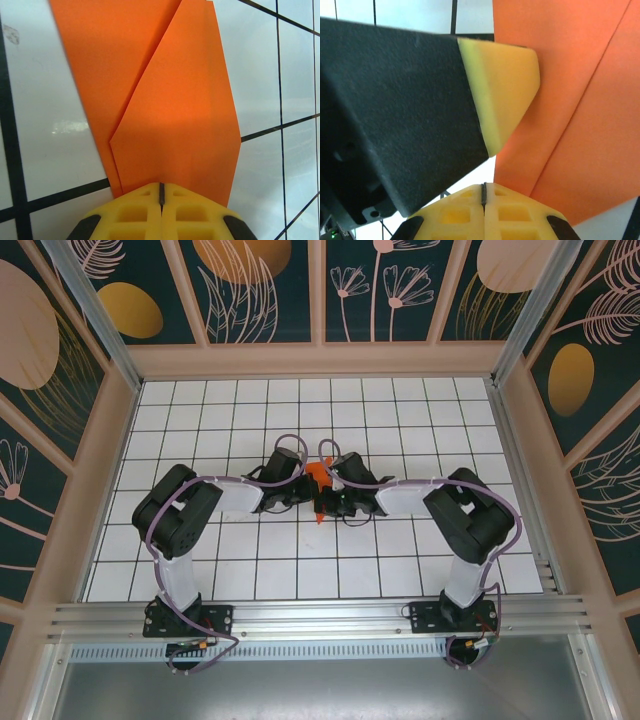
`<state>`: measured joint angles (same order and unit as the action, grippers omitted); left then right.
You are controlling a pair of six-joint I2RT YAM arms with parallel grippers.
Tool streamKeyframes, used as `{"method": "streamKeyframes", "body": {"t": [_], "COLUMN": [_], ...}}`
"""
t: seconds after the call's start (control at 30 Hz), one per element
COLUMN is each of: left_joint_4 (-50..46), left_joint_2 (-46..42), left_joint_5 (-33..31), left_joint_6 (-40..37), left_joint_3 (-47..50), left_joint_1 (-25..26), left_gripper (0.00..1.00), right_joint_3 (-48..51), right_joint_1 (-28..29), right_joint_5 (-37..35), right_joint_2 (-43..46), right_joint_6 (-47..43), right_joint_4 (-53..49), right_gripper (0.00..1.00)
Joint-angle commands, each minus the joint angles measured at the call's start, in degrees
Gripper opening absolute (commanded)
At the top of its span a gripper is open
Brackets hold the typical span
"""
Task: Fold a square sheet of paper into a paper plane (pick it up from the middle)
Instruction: Fourth fold the wing at the center of the table.
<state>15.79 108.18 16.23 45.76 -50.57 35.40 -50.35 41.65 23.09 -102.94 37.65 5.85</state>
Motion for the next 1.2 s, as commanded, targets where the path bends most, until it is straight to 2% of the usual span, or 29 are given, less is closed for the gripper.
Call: {"method": "streamKeyframes", "body": {"t": [0.0,0.13,0.3,0.73,0.97,1.17], "left_joint_4": [-3.0,-3.0,-3.1,-3.6,-3.4,-2.8], "left_joint_2": [2.1,2.0,2.2,2.7,2.5,2.4], "left_joint_5": [-0.6,-0.7,-0.9,-1.7,-1.3,-0.5], "left_joint_6": [0.5,0.4,0.4,0.1,0.3,1.2], "left_joint_3": [0.9,0.8,0.8,0.5,0.6,0.5], "left_joint_1": [-0.1,-0.1,-0.1,-0.2,-0.2,-0.1], "left_gripper": [0.00,0.00,0.00,0.00,0.00,0.00], "right_joint_3": [-2.3,-2.8,-0.6,9.8,7.1,2.2], "right_joint_1": [-0.3,-0.3,0.4,5.0,1.0,-0.5], "right_joint_5": [-2.8,-4.0,-1.4,4.5,-0.5,-3.8], "right_joint_2": [-1.4,-3.1,-3.5,4.4,9.9,4.9], "right_joint_6": [0.0,-0.6,-0.7,0.6,1.3,1.7], "right_joint_4": [0.3,-0.4,0.0,-2.1,0.0,1.2], "right_gripper": [0.03,0.02,0.02,0.03,0.03,0.01]}}
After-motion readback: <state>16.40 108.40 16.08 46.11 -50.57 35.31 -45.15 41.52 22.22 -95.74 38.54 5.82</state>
